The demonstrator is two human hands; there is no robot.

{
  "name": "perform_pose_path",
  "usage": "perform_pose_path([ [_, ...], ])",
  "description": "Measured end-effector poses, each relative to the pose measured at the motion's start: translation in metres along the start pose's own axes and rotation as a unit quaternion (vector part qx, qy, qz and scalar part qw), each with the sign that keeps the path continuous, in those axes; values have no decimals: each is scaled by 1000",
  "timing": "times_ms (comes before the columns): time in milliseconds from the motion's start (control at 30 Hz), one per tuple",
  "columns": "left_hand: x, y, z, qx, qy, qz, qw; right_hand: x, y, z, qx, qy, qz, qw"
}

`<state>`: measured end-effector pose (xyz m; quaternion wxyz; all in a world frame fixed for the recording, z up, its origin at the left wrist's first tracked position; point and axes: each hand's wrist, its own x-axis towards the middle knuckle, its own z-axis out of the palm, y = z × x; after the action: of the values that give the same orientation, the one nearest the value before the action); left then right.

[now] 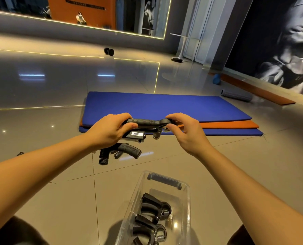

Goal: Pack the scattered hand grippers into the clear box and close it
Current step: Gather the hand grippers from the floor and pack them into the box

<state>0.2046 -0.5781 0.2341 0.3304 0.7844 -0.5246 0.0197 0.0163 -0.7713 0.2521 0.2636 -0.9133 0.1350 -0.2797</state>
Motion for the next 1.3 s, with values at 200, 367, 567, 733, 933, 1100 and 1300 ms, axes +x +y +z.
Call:
perform_pose_path([
  [200,5,0,1,104,-16,13,994,9,0,-1,47,50,35,997],
  [367,2,2,8,168,-65,-2,984,14,4,-3,136,83,116,980],
  [567,0,2,8,151,-81,-15,985,11,10,-5,232,25,169,958],
  [733,0,-1,11,148,-98,18,984,9,14,-1,240,-3,203,949],
  [933,0,-6,14,82,-111,10,990,6,12,6,92,-90,81,988],
  [1100,-1,-6,18,67,-121,8,990,5,3,17,-5,-155,16,988],
  [1300,-3,-3,20,42,-141,-6,989,4,1,23,-44,-161,-9,986],
])
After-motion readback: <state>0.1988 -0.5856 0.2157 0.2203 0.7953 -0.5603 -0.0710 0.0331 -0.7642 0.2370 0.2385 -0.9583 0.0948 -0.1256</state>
